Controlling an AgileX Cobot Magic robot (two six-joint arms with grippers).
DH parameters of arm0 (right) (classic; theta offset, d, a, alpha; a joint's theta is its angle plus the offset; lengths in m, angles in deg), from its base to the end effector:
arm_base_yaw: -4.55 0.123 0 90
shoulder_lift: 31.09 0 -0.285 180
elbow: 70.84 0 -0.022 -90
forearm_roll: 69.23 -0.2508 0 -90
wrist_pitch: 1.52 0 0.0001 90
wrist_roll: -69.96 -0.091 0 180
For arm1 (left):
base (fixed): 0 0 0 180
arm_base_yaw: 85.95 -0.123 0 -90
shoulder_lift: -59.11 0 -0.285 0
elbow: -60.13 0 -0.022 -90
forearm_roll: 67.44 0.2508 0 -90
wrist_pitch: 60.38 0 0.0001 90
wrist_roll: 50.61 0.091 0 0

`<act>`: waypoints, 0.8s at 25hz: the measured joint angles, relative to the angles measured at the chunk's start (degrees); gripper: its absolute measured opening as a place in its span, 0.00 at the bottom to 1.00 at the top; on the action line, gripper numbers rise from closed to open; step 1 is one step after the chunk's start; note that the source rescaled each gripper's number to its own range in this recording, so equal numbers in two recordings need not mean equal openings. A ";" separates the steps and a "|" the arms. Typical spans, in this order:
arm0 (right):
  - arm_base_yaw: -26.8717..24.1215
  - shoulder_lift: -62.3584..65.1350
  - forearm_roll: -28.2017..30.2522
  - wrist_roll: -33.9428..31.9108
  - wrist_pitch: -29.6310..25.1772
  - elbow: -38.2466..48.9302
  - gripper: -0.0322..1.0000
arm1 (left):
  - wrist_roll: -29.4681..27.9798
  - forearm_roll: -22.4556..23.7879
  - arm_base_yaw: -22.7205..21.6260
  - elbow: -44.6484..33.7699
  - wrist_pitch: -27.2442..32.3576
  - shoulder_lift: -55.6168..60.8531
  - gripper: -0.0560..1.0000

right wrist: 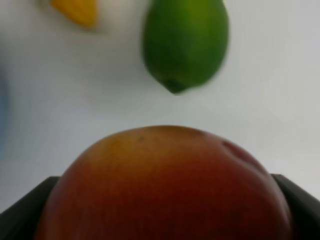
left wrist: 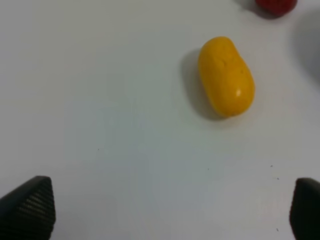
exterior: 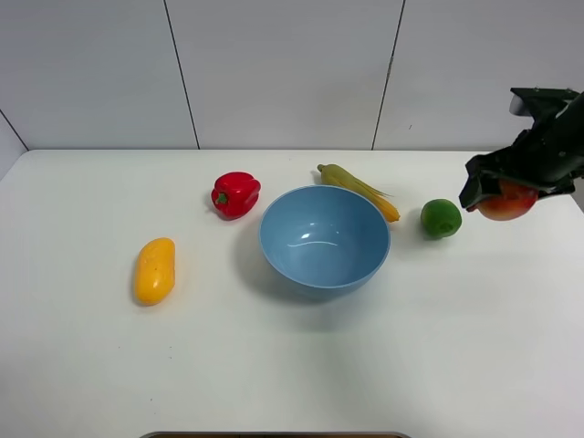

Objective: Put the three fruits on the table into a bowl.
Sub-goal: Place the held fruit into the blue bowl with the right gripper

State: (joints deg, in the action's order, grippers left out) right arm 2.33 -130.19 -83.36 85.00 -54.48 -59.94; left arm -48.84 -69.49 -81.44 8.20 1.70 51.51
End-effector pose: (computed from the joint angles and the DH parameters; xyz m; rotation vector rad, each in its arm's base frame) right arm 0.3160 0.0055 0.2543 -0.1462 2.8028 0.2420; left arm -0.0003 -0.0029 0.2591 0.1172 2.1195 -0.0718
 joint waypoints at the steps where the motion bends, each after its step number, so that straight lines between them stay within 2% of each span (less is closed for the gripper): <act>1: 1.66 0.00 -0.09 0.20 -0.56 -1.39 0.35 | 0.00 0.00 0.00 0.00 0.00 0.00 0.88; 6: 12.34 0.00 -0.21 0.39 -0.63 -6.66 0.35 | 0.00 0.00 0.00 0.00 0.00 0.00 0.88; 9: 18.40 0.00 -0.21 -0.15 1.68 -7.72 0.35 | 0.00 0.00 0.00 0.00 0.00 0.00 0.88; 16: 27.80 -4.62 -0.21 -0.15 6.95 -7.99 0.35 | 0.00 0.00 0.00 0.00 0.00 0.00 0.88; 20: 31.32 -10.96 -0.21 -0.15 11.60 -7.99 0.35 | 0.00 0.00 0.00 0.00 0.00 0.00 0.88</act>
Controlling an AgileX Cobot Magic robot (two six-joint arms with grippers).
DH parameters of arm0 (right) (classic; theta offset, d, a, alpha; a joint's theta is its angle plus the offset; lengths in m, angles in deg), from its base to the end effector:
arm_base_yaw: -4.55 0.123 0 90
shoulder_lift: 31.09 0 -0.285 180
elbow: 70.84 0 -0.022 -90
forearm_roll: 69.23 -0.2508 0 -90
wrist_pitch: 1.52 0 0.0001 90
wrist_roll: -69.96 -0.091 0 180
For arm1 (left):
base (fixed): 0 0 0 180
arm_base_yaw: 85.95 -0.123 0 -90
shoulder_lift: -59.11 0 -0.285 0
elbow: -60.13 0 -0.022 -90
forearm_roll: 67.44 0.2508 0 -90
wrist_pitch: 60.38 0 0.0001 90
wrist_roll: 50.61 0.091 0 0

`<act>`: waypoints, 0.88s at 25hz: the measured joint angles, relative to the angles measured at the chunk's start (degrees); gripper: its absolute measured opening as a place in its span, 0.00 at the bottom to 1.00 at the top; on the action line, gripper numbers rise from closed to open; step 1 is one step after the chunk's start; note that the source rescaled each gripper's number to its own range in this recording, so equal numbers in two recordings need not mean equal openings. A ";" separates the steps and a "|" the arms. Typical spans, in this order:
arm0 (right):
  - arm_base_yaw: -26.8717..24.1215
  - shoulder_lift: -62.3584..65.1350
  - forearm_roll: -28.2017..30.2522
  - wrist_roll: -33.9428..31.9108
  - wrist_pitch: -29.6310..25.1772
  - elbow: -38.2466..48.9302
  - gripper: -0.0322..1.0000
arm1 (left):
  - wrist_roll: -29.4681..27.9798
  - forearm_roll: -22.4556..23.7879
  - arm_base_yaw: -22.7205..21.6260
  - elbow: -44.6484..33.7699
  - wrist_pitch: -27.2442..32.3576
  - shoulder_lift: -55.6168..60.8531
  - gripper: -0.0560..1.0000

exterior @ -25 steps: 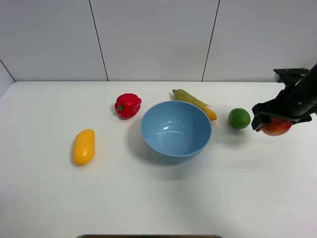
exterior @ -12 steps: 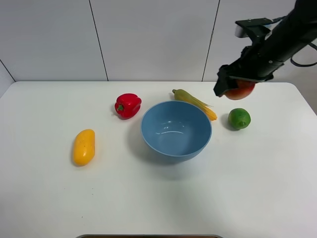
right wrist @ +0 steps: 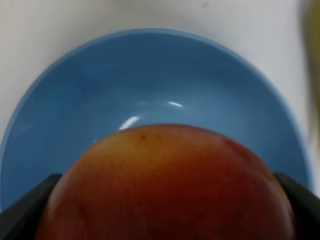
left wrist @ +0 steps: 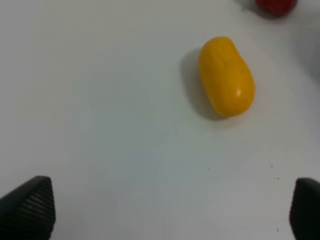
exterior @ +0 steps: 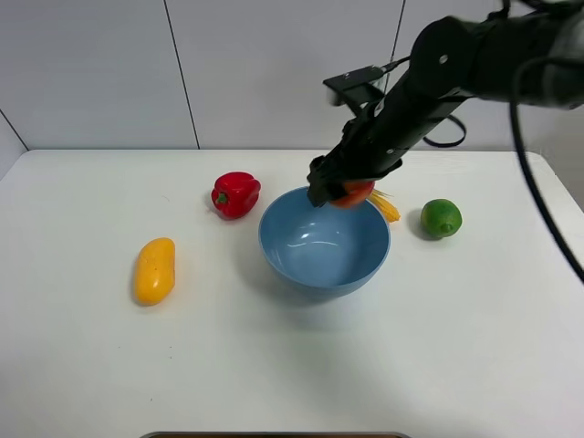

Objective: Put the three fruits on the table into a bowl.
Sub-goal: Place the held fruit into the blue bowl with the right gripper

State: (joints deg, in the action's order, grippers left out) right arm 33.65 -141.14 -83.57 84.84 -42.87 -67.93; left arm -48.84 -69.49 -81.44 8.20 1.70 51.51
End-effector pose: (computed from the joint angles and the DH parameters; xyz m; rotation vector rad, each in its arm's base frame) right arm 0.3224 0.1965 0.2328 -0.8205 2.5750 0.3559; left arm -0.0003 -0.0029 0.2591 0.1172 2.1195 -0.0718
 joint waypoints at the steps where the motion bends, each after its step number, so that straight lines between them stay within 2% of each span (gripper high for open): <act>1: 0.61 -1.54 0.00 0.00 0.94 0.00 0.35 | 0.00 0.00 0.00 0.00 0.00 0.00 0.88; 8: 2.03 -9.70 0.00 -0.20 1.71 0.00 0.35 | 0.00 0.00 0.00 0.00 0.00 0.00 0.88; 14: 2.03 -10.53 0.00 -1.80 3.03 0.00 0.35 | 0.00 0.00 0.00 0.00 0.00 0.00 0.88; 15: 2.03 -10.53 0.00 -2.19 3.03 0.00 0.38 | 0.00 0.00 0.00 0.00 0.00 0.00 0.88; 17: 2.03 -10.53 0.00 -2.62 3.03 0.00 0.57 | 0.00 0.00 0.00 0.00 0.00 0.00 0.88; 18: 2.03 -10.53 0.00 -2.62 3.03 0.00 0.61 | 0.00 0.00 0.00 0.00 0.00 0.00 0.88; 22: 2.03 -10.53 0.00 -2.86 2.98 0.00 0.63 | 0.00 0.00 0.00 0.00 0.00 0.00 0.88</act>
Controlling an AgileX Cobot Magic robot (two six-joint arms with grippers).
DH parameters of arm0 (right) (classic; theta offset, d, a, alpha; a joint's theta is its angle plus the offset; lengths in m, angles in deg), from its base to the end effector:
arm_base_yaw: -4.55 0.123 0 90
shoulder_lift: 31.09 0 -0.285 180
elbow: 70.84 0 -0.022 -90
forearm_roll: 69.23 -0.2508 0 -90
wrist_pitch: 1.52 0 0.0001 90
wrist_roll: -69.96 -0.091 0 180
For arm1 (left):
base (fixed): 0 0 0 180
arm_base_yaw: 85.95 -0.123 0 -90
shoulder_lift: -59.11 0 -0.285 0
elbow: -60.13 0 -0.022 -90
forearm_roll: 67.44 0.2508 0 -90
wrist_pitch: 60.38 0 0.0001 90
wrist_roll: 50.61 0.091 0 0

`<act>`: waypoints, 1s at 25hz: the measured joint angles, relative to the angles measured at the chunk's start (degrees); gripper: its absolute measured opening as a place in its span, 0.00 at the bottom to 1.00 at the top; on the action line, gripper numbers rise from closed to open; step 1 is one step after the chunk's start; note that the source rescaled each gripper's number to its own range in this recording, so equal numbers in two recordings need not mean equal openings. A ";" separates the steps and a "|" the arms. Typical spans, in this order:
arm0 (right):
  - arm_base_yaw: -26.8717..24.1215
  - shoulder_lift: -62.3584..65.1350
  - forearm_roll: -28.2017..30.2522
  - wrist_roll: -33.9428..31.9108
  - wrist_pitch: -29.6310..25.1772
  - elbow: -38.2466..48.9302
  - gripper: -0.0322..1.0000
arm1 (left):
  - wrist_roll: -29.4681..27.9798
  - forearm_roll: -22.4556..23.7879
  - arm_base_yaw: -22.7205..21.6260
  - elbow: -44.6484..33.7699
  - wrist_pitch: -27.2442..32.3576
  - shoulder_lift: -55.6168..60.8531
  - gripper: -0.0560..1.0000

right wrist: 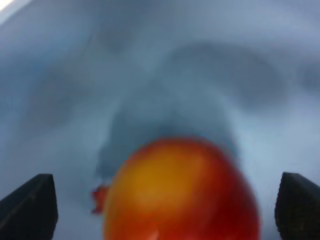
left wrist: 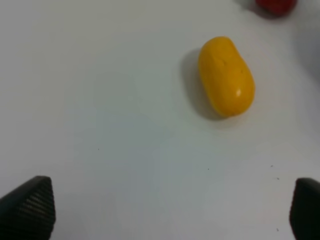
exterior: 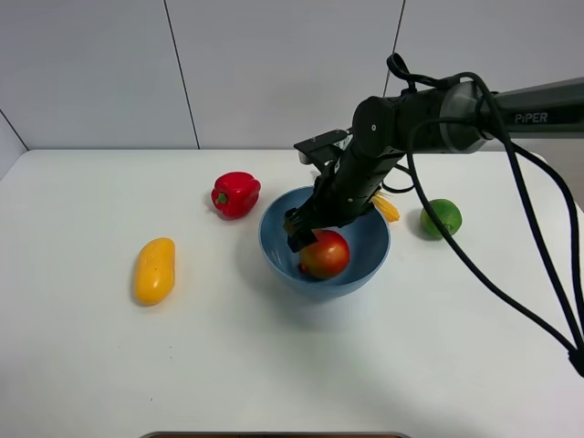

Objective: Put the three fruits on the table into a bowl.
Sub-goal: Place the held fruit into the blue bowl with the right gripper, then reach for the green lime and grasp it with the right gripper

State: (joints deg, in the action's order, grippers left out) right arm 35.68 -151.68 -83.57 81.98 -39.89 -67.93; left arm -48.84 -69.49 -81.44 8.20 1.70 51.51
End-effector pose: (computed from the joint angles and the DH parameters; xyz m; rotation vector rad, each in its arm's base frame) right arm 0.3313 0.2165 0.1632 -0.8146 2.7238 0.3371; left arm -0.0003 -0.0029 0.2591 0.1172 2.1195 -0.0718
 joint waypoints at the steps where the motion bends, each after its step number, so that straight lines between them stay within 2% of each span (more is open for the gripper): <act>1: 0.00 0.00 0.00 0.00 0.00 0.00 0.63 | 0.00 0.00 0.00 0.00 0.00 0.00 0.88; 5: 0.00 0.12 0.00 -0.04 -1.34 -0.61 0.63 | 0.00 0.00 0.00 0.00 0.00 0.00 0.88; 13: 0.00 4.63 1.31 -3.91 -12.09 -8.42 0.64 | 0.00 0.00 0.00 0.00 0.00 0.00 0.88; 20: -0.46 8.58 13.66 -13.19 -21.36 -15.34 0.64 | 0.00 0.00 0.00 0.00 0.00 0.00 0.88; 25: -6.58 9.14 16.51 -15.08 -27.13 -16.34 0.64 | 0.00 0.00 0.00 0.00 0.00 0.00 0.88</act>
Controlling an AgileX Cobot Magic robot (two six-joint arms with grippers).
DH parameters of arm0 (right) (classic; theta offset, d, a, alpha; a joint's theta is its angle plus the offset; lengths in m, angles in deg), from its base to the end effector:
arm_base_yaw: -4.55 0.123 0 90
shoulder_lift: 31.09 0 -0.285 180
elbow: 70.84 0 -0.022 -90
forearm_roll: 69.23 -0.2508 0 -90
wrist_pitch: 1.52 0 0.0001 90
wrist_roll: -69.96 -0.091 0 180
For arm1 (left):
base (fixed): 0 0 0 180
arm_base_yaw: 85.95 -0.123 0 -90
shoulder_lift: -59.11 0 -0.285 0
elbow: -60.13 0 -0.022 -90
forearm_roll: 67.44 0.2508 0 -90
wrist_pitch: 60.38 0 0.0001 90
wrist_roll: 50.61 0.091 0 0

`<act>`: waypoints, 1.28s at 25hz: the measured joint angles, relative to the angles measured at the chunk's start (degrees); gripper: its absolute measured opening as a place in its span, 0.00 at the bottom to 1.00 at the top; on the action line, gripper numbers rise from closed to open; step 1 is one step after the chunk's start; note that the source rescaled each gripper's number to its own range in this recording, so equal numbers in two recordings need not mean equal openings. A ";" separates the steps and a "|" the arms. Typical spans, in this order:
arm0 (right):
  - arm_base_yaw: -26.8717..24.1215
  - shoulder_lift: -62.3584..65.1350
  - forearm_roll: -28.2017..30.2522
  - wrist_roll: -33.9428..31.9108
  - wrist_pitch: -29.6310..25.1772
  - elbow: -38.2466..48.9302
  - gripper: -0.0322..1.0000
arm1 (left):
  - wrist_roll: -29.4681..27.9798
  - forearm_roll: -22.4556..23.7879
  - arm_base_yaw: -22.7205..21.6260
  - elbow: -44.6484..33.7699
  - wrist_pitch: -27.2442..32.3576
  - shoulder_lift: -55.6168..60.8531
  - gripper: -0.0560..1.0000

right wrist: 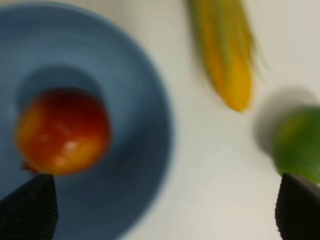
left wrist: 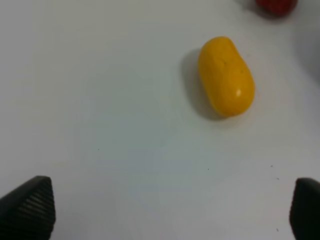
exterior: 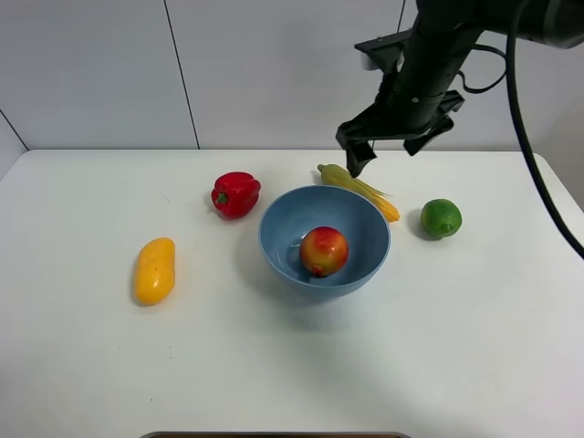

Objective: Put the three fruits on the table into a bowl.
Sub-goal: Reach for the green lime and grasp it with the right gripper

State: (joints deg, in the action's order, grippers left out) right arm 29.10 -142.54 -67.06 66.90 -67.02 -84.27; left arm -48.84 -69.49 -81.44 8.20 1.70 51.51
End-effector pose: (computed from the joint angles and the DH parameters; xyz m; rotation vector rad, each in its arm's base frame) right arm 0.3482 0.1556 0.2878 -0.5470 2.8003 0.0477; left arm -0.0003 -0.0029 0.2591 0.1172 2.1195 -0.0718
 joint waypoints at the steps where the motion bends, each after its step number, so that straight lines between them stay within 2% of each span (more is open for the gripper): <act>1: -1.78 0.00 0.40 -0.16 -0.75 0.00 0.64 | 0.00 0.00 0.00 0.00 0.00 0.00 0.88; 14: -19.53 -0.60 -0.02 -0.21 -3.54 -0.02 0.64 | 0.00 0.00 0.00 0.00 0.00 0.00 0.88; 16: -21.47 -1.85 -2.17 -0.07 -3.91 -0.02 0.70 | 0.00 0.00 0.00 0.00 0.00 0.00 0.88; 18: -22.13 -3.62 -3.98 0.29 -4.18 -0.02 0.78 | 0.00 0.00 0.00 0.00 0.00 0.00 0.88; 21: -22.26 -6.37 -5.30 0.51 -4.18 -0.02 0.84 | 0.00 0.00 0.00 0.00 0.00 0.00 0.88; 32: -22.26 -15.14 -5.36 1.04 -2.28 -0.06 0.85 | 0.00 0.00 0.00 0.00 0.00 0.00 0.88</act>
State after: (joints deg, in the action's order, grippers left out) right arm 6.84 -157.68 -72.43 67.94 -69.30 -84.33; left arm -48.84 -69.49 -81.44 8.20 1.70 51.51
